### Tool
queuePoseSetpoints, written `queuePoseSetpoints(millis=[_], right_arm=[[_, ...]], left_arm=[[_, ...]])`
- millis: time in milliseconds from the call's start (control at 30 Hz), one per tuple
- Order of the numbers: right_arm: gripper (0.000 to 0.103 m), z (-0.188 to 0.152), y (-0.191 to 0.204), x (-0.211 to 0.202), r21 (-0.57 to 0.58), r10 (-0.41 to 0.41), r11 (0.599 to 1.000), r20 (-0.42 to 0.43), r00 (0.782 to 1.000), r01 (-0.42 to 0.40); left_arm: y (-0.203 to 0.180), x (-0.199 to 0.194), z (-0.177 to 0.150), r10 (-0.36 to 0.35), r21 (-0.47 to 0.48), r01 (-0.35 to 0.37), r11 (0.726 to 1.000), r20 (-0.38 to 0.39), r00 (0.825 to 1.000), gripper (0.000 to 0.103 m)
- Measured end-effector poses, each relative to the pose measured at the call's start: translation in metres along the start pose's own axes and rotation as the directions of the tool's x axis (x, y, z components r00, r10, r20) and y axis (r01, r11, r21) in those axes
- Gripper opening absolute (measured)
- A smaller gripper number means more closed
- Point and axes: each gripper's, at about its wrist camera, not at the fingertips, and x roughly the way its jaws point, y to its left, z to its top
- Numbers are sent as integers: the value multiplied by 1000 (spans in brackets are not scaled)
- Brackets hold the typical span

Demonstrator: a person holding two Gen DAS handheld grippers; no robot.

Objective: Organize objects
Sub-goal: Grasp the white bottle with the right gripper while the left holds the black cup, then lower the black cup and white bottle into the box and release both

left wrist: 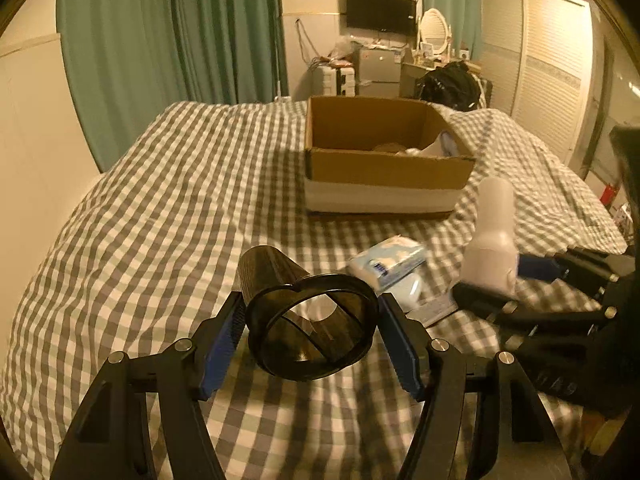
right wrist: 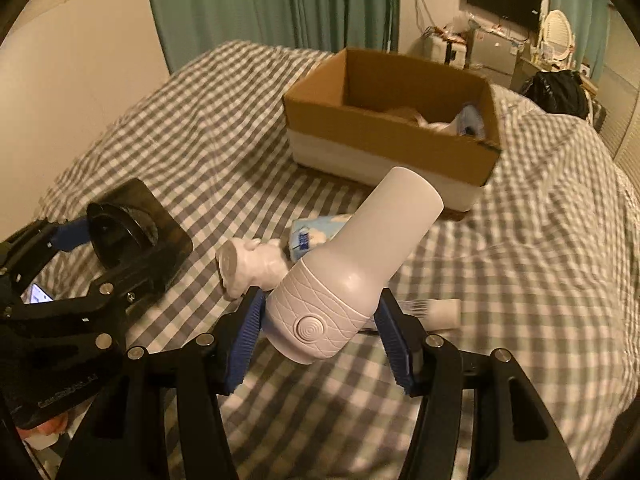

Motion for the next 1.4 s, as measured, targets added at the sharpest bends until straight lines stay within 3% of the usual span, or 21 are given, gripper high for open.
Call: queuePoseSetpoints(millis=[333, 667, 800, 1033, 1400], right_arm=[[57, 32, -29, -71, -7, -85, 996, 160, 983, 87], [56, 89, -44, -92, -51, -88, 993, 249, 965, 103], [56, 116, -48, -86, -77, -98, 989, 258, 961, 122], [56, 165, -64, -70, -92, -94, 988, 279, 956, 124], [56, 230, -90, -14, -49, -79, 994, 286, 955, 97]], left_arm=[[-6, -18, 36, -49, -5, 49, 999, 46, 998, 68], [-20, 7, 113, -71, 48, 67, 997, 82, 994, 68], [-25, 24, 146, -96, 45, 92, 995, 95, 991, 68], [-36, 66, 195, -60, 86, 51, 995, 108, 992, 68], [-39, 137, 236, -81, 100, 71, 992, 93, 992, 68]])
